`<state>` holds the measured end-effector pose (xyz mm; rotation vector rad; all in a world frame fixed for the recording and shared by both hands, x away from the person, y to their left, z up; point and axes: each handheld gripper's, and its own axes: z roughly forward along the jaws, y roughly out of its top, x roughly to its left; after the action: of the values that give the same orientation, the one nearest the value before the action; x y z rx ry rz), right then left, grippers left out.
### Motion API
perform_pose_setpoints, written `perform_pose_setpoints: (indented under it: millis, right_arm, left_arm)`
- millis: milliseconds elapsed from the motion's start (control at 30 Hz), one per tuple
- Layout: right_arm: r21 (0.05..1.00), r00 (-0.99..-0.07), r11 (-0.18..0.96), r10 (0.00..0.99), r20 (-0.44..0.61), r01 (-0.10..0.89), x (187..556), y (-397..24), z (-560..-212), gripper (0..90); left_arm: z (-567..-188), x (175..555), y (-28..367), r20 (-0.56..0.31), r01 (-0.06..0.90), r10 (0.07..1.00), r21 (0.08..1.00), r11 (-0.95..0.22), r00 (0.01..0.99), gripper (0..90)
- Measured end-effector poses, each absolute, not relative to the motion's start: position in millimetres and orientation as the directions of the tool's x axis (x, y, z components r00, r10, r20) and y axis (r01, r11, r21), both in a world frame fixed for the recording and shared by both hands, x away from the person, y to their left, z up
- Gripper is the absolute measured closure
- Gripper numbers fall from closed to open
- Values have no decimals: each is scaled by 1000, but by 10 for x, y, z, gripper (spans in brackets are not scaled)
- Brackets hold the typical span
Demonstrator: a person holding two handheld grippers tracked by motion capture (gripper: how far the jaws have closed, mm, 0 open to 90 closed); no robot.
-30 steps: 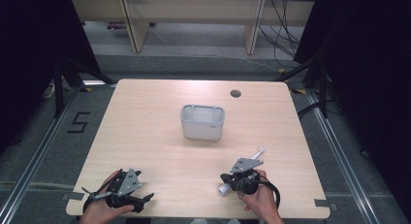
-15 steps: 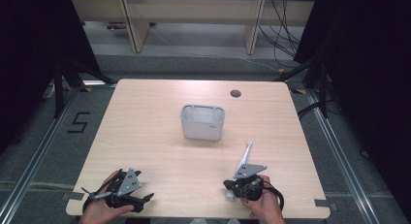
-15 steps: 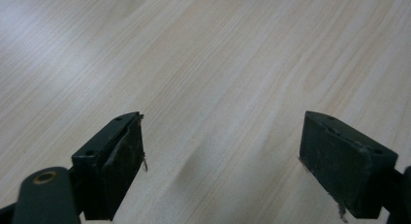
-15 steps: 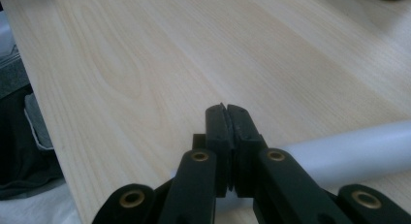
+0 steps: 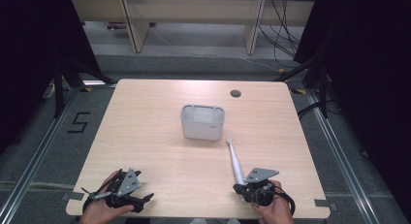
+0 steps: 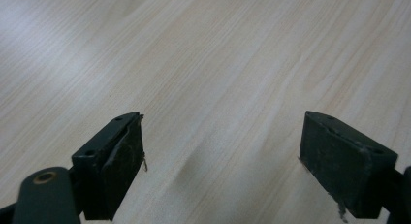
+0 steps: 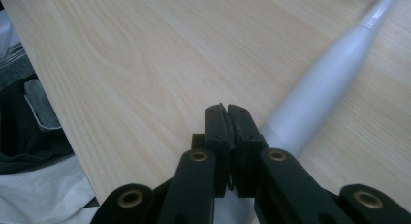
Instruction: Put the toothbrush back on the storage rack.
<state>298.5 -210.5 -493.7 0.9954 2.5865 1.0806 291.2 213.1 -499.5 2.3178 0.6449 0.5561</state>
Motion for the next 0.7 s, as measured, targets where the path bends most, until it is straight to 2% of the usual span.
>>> perform_pose_setpoints:
  millis: [133, 300, 533, 600, 700]
  right_arm:
    - [685, -760, 517, 645, 82, 513, 2982, -2169, -4934, 877]
    - [660, -728, 501, 678, 103, 560, 2965, -2237, -4910, 873]
    - [677, -740, 509, 667, 81, 532, 2991, -2291, -4918, 873]
    - [659, -716, 493, 690, 102, 568, 2971, -2317, -4892, 873]
    - [683, -742, 513, 667, 64, 520, 3002, -2350, -4891, 873]
  left_arm:
    - [-5003, 2915, 2125, 210, 297, 581, 696, -654, 786, 155]
    - [-4998, 2914, 2131, 215, 299, 579, 687, -662, 787, 155]
    - [-4997, 2910, 2131, 212, 300, 580, 690, -659, 787, 155]
    - [-5002, 2910, 2124, 205, 300, 585, 699, -649, 785, 155]
    - [-4997, 2912, 2131, 213, 299, 580, 691, -659, 786, 155]
